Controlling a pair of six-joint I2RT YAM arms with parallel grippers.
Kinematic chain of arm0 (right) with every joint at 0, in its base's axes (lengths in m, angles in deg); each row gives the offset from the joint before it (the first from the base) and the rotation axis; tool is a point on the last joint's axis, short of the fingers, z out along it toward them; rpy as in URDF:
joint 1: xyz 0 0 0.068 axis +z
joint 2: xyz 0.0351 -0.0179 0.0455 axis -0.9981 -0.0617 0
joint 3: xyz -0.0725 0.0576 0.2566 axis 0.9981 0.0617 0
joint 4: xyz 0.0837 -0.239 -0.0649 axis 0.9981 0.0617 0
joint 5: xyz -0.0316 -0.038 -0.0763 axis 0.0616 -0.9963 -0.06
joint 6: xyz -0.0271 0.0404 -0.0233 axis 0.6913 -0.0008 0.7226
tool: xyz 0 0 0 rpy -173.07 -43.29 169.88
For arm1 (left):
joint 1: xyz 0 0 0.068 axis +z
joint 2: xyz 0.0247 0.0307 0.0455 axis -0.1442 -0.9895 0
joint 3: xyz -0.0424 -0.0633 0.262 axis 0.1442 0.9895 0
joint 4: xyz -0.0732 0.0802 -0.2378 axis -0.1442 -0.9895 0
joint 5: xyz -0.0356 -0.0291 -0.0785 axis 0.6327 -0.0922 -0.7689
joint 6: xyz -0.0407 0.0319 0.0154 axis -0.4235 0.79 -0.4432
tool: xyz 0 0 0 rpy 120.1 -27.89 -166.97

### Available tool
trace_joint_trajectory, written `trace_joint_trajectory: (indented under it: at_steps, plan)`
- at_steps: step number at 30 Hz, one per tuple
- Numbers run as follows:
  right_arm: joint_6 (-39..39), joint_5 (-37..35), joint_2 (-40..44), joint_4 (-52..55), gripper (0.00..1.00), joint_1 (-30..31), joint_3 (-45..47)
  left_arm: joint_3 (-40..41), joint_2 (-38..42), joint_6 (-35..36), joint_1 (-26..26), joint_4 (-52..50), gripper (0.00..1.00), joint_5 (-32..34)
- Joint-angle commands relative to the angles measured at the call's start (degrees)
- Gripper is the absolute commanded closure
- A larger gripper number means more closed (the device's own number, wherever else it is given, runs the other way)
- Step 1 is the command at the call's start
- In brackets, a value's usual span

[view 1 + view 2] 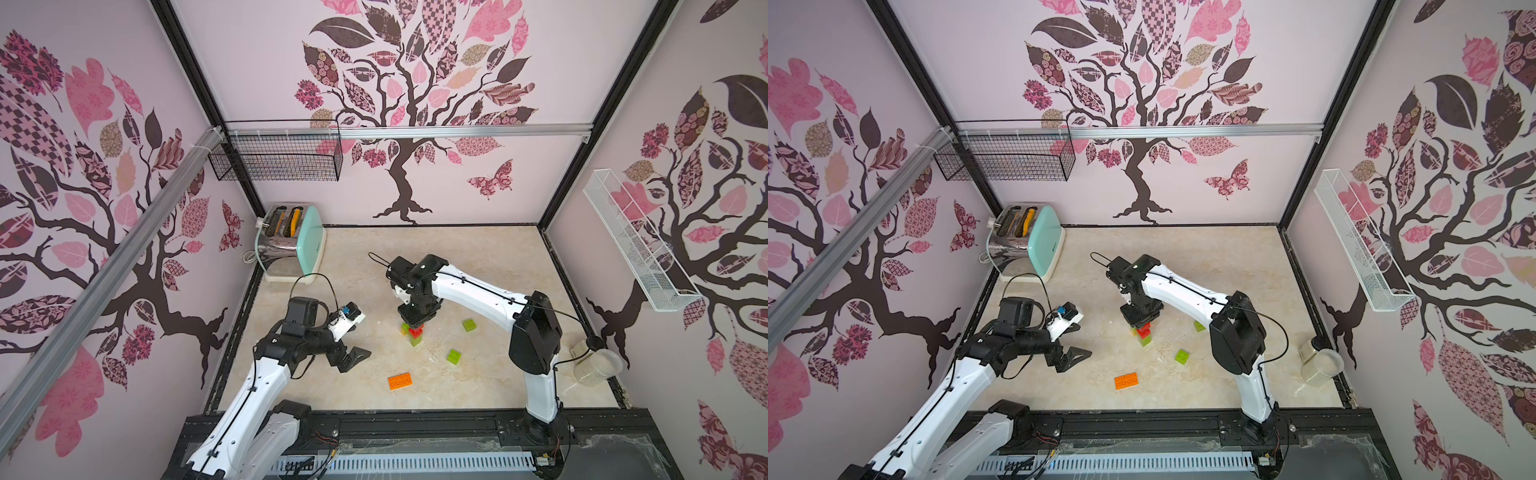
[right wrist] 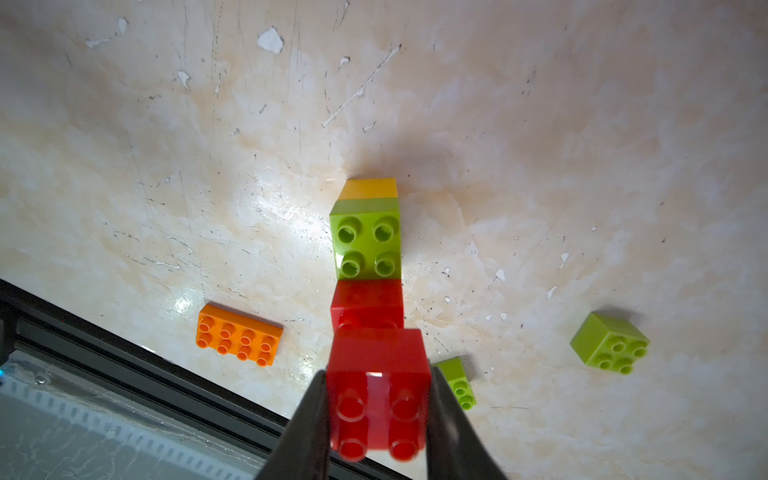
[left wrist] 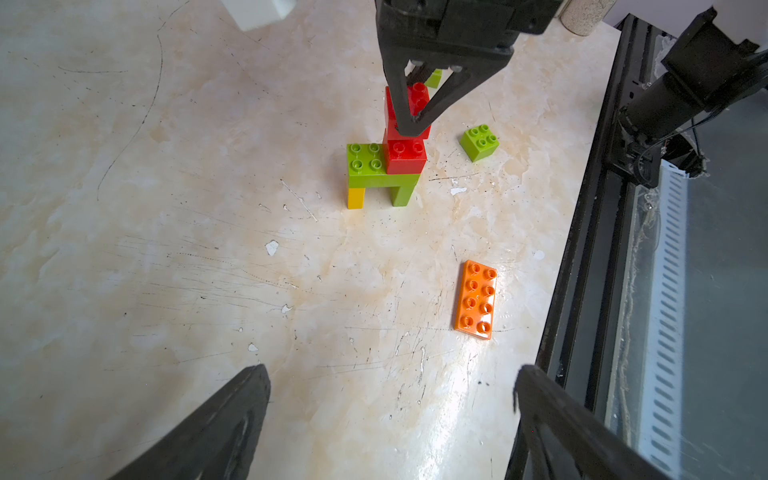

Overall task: Assemble a giraffe with lego
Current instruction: Assemble the lego brick with the lego brick.

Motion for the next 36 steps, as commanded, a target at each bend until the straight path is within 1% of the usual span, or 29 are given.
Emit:
trace_joint_trajectory:
  at_steps: [1, 19, 29, 36]
  plan:
    - [0.66, 0.0, -1.87, -0.51, 0.84, 0.12, 0.79, 0.31, -0.21, 0.48, 0.19, -0.52, 0.02, -1.16]
    - [1.7, -0.47, -2.61, -1.79, 0.85, 0.99, 1.92, 0.3, -0.14, 0.5, 0.24, -0.51, 0.02, -1.25]
    - [3.92, -1.18, -0.94, -2.06, 0.85, 1.31, 4.02, 0.52, 0.04, 0.59, 0.26, -0.42, 0.02, -1.23]
    - [2.48, -1.76, -0.94, -4.27, 0.85, 1.33, 6.02, 0.54, 0.25, 0.59, 0.4, -0.43, 0.02, -1.23]
